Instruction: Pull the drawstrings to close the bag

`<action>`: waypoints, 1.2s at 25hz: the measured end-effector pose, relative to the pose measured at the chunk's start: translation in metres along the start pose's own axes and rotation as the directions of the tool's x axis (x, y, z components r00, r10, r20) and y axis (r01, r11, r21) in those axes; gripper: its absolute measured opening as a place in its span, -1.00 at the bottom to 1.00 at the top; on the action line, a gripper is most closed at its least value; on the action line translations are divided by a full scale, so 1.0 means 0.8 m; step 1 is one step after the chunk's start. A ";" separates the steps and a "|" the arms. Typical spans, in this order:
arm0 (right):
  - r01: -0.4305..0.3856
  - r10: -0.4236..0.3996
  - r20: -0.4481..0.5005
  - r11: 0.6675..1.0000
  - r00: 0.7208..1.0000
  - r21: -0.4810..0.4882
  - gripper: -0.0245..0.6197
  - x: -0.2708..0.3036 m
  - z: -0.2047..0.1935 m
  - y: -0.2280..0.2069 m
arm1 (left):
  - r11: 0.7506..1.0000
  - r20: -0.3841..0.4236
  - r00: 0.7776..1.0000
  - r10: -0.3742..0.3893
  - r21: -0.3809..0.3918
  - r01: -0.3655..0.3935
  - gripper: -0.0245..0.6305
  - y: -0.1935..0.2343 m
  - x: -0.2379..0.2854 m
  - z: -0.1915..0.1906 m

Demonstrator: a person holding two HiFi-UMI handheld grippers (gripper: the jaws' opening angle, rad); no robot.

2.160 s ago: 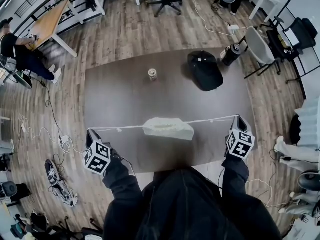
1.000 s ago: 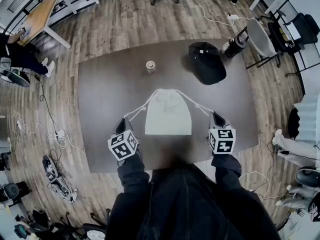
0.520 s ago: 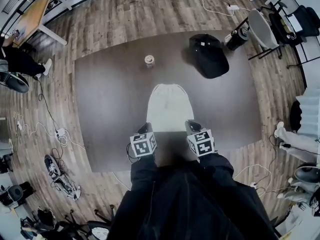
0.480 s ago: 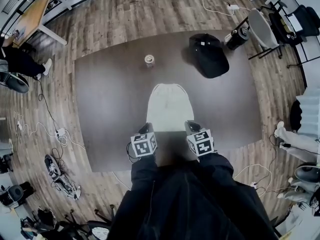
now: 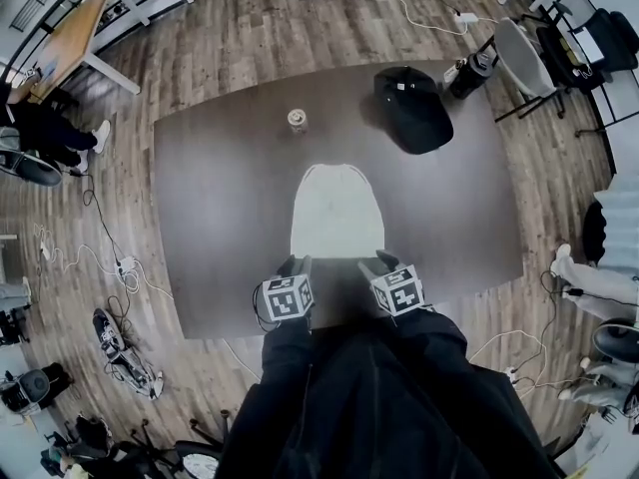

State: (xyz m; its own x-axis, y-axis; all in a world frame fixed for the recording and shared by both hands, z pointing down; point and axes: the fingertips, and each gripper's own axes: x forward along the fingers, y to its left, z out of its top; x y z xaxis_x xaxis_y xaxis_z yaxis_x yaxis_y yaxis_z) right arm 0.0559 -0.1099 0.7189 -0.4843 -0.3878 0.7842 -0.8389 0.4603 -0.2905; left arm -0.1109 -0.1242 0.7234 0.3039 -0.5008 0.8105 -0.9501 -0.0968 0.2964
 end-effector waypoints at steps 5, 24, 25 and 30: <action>-0.008 0.009 0.088 1.000 0.996 -0.008 -0.28 -0.043 0.007 0.008 | 0.999 0.056 0.998 -0.016 0.042 0.013 -0.48 -0.033 -0.030 -0.001; 0.160 -0.014 0.680 0.975 0.734 -0.152 -0.85 -0.347 0.206 0.061 | 0.962 0.609 0.782 -0.136 0.269 -0.042 -0.83 -0.261 -0.267 0.169; 0.163 -0.011 0.695 0.975 0.719 -0.154 -0.85 -0.358 0.210 0.062 | 0.961 0.624 0.768 -0.141 0.273 -0.045 -0.83 -0.268 -0.278 0.175; 0.169 0.002 0.735 0.973 0.678 -0.159 -0.86 -0.389 0.217 0.068 | 0.953 0.666 0.730 -0.153 0.294 -0.069 -0.83 -0.289 -0.309 0.185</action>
State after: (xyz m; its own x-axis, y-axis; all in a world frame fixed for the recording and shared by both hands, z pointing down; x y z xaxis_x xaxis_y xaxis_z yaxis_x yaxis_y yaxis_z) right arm 0.1179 -0.1031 0.3639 -0.5129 -0.8490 0.1274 -0.8584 0.5092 -0.0625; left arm 0.0231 -0.1055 0.3798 0.3208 -0.9236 0.2099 -0.9471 -0.3112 0.0782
